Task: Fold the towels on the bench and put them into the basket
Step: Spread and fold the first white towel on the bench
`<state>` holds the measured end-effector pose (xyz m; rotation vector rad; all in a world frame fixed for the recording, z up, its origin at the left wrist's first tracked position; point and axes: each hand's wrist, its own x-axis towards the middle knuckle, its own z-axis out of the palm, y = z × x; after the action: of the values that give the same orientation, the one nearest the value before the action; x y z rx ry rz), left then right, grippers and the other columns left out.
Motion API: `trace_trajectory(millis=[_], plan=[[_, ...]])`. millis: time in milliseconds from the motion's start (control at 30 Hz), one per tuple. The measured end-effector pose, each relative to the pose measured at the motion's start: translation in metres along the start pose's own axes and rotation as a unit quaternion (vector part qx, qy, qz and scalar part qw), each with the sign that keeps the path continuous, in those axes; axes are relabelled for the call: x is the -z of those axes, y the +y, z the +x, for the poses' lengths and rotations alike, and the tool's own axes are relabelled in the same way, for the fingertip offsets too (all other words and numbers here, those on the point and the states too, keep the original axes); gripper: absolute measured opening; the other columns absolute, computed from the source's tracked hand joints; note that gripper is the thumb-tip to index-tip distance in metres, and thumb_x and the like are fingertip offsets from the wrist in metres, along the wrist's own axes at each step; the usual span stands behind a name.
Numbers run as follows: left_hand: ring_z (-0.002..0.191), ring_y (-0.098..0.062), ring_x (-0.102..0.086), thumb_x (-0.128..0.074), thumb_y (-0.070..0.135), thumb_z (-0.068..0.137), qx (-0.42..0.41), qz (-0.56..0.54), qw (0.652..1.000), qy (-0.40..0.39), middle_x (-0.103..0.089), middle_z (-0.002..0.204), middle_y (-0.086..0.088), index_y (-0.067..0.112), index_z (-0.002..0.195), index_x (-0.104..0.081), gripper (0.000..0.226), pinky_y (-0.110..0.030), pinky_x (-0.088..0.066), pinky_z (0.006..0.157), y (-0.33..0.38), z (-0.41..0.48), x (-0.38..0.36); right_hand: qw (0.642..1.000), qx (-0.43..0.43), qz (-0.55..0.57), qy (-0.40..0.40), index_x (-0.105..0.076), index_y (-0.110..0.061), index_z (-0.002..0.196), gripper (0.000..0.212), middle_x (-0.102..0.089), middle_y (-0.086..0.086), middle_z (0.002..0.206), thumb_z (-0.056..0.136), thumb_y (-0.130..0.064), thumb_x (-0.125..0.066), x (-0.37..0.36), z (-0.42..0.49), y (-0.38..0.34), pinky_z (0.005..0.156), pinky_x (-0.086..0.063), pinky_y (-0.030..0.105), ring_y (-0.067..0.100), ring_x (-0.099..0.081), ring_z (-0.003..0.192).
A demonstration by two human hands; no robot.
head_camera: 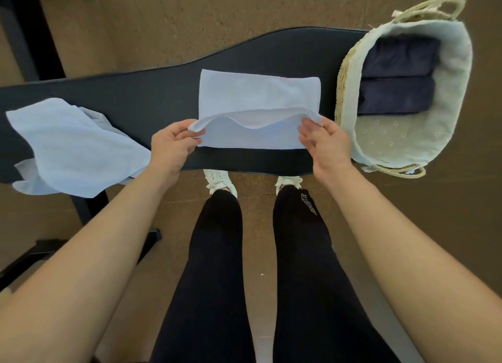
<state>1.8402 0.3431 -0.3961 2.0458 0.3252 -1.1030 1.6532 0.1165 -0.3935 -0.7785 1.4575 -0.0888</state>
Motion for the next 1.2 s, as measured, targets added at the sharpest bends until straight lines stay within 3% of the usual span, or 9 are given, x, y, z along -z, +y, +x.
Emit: trace_trajectory(millis=[167, 400, 567, 667, 800, 900, 967, 1100, 1200], plan=[[0.084, -0.003, -0.061, -0.074, 0.028, 0.095, -0.041, 0.034, 0.996, 0.075, -0.072, 0.091, 0.011, 0.020, 0.109, -0.078, 0.016, -0.020, -0.047, 0.075, 0.004, 0.007, -0.007, 0.970, 0.093, -0.203, 0.096, -0.070, -0.014, 0.108, 0.015, -0.069, -0.004, 0.091, 0.098, -0.025, -0.067, -0.003, 0.013, 0.001, 0.072, -0.055, 0.023, 0.011, -0.067, 0.084], [0.084, -0.011, -0.055, -0.059, 0.034, 0.101, -0.066, 0.052, 0.995, 0.052, -0.063, 0.092, 0.002, 0.018, 0.082, -0.062, 0.025, -0.029, -0.046, 0.076, 0.028, 0.045, -0.017, 0.911, 0.158, -0.356, 0.139, -0.056, -0.014, 0.091, 0.024, -0.055, -0.001, 0.087, 0.107, -0.030, -0.048, -0.014, 0.044, 0.002, 0.069, -0.045, 0.025, 0.012, -0.055, 0.080], [0.078, -0.006, -0.056, -0.057, 0.031, 0.102, -0.088, 0.086, 0.989, 0.078, -0.064, 0.089, 0.007, 0.024, 0.084, -0.064, 0.021, -0.023, -0.047, 0.069, 0.049, 0.073, -0.028, 0.892, 0.172, -0.387, 0.155, -0.051, -0.014, 0.096, 0.023, -0.053, -0.001, 0.090, 0.109, -0.028, -0.039, -0.027, 0.063, -0.012, 0.075, -0.042, 0.030, 0.014, -0.051, 0.085], [0.089, -0.004, -0.060, -0.050, 0.017, 0.103, -0.083, 0.079, 0.988, 0.103, -0.069, 0.107, 0.007, 0.025, 0.107, -0.070, 0.022, -0.022, -0.051, 0.080, 0.055, 0.087, -0.027, 0.909, 0.168, -0.347, 0.157, -0.052, -0.011, 0.088, 0.029, -0.047, -0.007, 0.075, 0.108, -0.025, -0.038, -0.030, 0.077, -0.021, 0.071, -0.039, 0.032, 0.009, -0.043, 0.070], [0.106, -0.010, -0.058, -0.051, 0.011, 0.099, -0.149, 0.181, 0.963, 0.133, -0.060, 0.123, 0.000, 0.021, 0.121, -0.066, 0.028, -0.012, -0.044, 0.086, 0.050, 0.088, -0.017, 0.905, 0.202, -0.352, 0.130, -0.061, -0.015, 0.131, 0.031, -0.065, 0.001, 0.128, 0.106, -0.022, -0.044, -0.023, 0.075, -0.019, 0.101, -0.048, 0.030, 0.017, -0.059, 0.118], [0.115, -0.020, -0.054, -0.056, 0.012, 0.096, -0.224, 0.273, 0.930, 0.104, -0.055, 0.125, -0.004, 0.023, 0.119, -0.067, 0.028, -0.028, -0.048, 0.091, 0.036, 0.079, -0.014, 0.817, 0.327, -0.463, 0.104, -0.061, -0.014, 0.132, 0.033, -0.059, 0.006, 0.132, 0.099, -0.016, -0.056, -0.016, 0.063, 0.000, 0.100, -0.043, 0.024, 0.021, -0.055, 0.121], [0.119, -0.022, -0.047, -0.059, 0.012, 0.094, -0.257, 0.307, 0.912, 0.084, -0.050, 0.128, -0.006, 0.024, 0.121, -0.067, 0.030, -0.028, -0.044, 0.088, 0.023, 0.071, -0.016, 0.776, 0.349, -0.520, 0.076, -0.062, -0.015, 0.130, 0.034, -0.055, 0.009, 0.133, 0.096, -0.018, -0.064, -0.016, 0.056, 0.017, 0.098, -0.044, 0.023, 0.024, -0.053, 0.119], [0.116, -0.020, -0.052, -0.065, 0.015, 0.092, -0.182, 0.219, 0.957, 0.062, -0.036, 0.134, -0.003, 0.026, 0.126, -0.058, 0.037, -0.021, -0.044, 0.097, 0.008, 0.069, -0.024, 0.784, 0.240, -0.568, 0.078, -0.043, -0.029, 0.146, 0.060, -0.027, 0.010, 0.154, 0.093, -0.025, -0.070, -0.018, 0.049, 0.034, 0.107, -0.045, 0.037, 0.031, -0.032, 0.137], [0.104, -0.015, -0.054, -0.069, 0.017, 0.091, -0.088, 0.160, 0.982, 0.051, -0.038, 0.129, -0.001, 0.019, 0.136, -0.041, 0.052, -0.021, -0.046, 0.086, 0.005, 0.067, -0.031, 0.803, 0.184, -0.564, 0.057, -0.032, -0.035, 0.153, 0.072, -0.021, 0.010, 0.154, 0.093, -0.021, -0.070, -0.020, 0.049, 0.035, 0.105, -0.045, 0.036, 0.030, -0.029, 0.138]])
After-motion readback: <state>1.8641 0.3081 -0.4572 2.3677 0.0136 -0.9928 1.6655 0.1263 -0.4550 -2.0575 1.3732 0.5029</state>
